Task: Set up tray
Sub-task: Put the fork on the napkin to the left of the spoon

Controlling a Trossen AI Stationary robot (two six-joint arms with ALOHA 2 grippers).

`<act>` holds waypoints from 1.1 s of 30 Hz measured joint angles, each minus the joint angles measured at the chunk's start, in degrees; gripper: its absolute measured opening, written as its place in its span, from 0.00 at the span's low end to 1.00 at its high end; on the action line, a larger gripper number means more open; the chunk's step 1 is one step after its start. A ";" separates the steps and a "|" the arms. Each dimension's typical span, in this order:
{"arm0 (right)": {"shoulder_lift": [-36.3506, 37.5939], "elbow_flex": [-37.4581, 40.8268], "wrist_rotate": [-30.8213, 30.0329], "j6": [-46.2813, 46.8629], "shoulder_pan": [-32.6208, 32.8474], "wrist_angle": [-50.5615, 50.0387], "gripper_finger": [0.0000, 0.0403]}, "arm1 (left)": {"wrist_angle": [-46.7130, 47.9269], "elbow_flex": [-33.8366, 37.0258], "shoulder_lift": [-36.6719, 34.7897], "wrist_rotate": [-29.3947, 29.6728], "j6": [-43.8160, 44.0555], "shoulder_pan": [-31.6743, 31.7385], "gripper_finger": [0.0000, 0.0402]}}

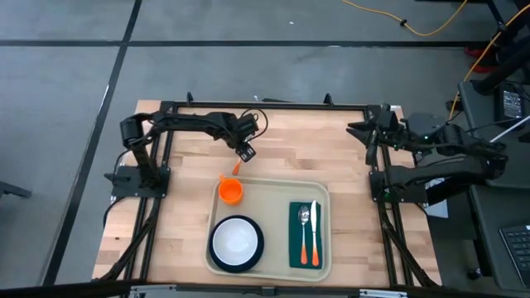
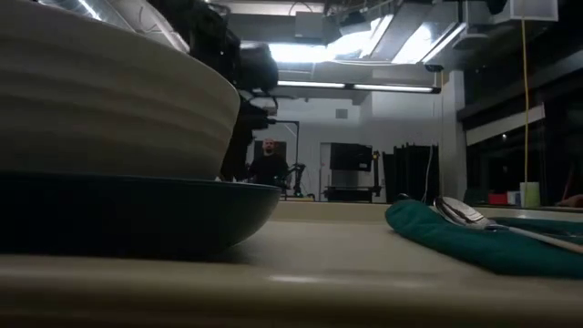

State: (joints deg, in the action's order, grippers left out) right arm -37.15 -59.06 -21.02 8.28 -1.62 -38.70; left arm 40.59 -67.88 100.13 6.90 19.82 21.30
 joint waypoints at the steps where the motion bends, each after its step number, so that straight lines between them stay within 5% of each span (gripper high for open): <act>1: 0.11 0.31 0.33 -0.30 -0.18 0.11 0.20 | -0.26 0.00 0.82 -0.76 0.26 0.39 0.42; 8: -0.23 -0.40 1.82 -4.13 -1.34 -0.26 0.20 | -0.89 -0.02 6.57 -7.50 1.18 1.47 0.48; 18: -0.19 -0.77 2.25 -5.97 -2.02 -0.41 0.20 | -4.86 -0.39 11.48 -5.90 6.57 1.23 0.46; 23: -0.24 -0.77 3.31 -6.00 -2.02 -0.43 0.20 | -4.54 -0.39 12.01 -3.60 7.16 1.18 0.35; 30: -0.24 -0.79 3.31 -7.70 -2.02 -0.46 0.20 | -5.71 -0.68 11.99 -4.34 7.37 1.32 0.04; 33: -0.24 -0.79 3.29 -8.84 -2.02 -0.50 0.20 | -5.34 -1.59 11.20 -5.08 7.44 0.80 0.02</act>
State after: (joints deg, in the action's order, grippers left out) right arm -37.39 -59.86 -17.74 -0.56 -3.64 -39.20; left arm 35.25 -69.47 111.33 1.82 27.26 22.10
